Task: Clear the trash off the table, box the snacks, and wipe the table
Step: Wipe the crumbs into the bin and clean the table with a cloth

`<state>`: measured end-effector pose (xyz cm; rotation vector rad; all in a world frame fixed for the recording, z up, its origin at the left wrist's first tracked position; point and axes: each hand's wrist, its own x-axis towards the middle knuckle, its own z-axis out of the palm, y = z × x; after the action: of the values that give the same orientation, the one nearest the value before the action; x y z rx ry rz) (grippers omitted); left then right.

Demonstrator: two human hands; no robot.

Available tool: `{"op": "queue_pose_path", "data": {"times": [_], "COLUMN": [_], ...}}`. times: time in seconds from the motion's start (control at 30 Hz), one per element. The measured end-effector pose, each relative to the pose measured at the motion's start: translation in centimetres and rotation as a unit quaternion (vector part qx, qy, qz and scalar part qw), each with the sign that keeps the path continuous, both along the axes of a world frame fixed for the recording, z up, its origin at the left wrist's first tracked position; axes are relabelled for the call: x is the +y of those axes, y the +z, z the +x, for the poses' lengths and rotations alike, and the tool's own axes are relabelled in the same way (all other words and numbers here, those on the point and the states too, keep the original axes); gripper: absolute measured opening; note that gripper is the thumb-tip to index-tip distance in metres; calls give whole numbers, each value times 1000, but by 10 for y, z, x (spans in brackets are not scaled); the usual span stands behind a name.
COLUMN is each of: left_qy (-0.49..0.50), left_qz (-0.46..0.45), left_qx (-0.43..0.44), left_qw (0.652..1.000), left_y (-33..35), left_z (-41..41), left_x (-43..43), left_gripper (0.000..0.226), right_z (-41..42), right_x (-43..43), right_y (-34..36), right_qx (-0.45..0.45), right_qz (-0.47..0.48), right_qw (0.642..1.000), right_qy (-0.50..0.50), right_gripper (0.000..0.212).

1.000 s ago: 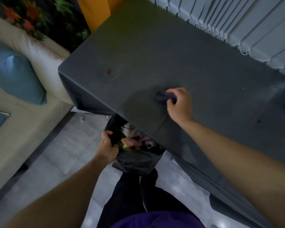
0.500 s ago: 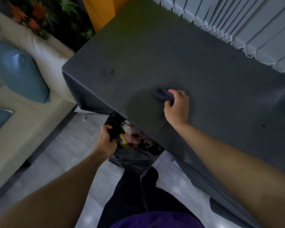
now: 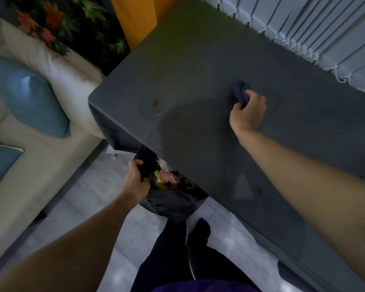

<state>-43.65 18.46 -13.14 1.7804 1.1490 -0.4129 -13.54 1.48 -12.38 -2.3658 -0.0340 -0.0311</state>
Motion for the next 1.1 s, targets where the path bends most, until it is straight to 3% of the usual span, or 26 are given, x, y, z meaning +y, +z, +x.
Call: {"op": "queue_pose_path", "data": {"times": [0.07,0.13,0.23,0.3,0.4,0.47,0.57,0.7,0.77,0.83,0.9,1.1], "left_qy": [0,3,-8,-15,-19,-23,-28,-32,-20,-8,1,26], "left_qz": [-2,-16,-36,-42,-45,-39,-26,-38,-47,-52,-50,-56], "left_qx": [-1,-2,4,10,16,16,15,17,12,9,9,-2], "left_qw": [1000,1000,999,999,999,999,999,999,999,999,999,998], "left_y": [-2,-3,-6,-8,-11,-12,-15,-16,-16,-16,-14,-8], "left_z": [4,9,15,19,24,25,25,26,25,22,19,9], "left_x": [10,18,29,35,40,41,43,40,37,33,29,14], "left_gripper": [59,59,60,60,60,59,57,57,57,56,57,60], "right_z": [-2,-27,-66,-68,-43,-34,-62,-88,-68,-41,-29,-99], "right_x": [17,32,44,49,59,64,70,56,50,38,25,19], "right_y": [-3,-5,2,6,1,-3,-2,6,4,0,-3,0], "right_qx": [9,-32,-3,0,-60,-63,-31,23,-23,-63,-52,-5], "right_qz": [-26,-37,11,23,29,9,-2,26,26,7,-25,-24], "right_qw": [999,987,927,900,963,984,958,875,907,962,984,933], "right_qy": [34,152,374,436,261,169,286,483,420,265,171,358], "right_gripper": [42,40,30,25,28,30,29,19,18,19,22,23]}}
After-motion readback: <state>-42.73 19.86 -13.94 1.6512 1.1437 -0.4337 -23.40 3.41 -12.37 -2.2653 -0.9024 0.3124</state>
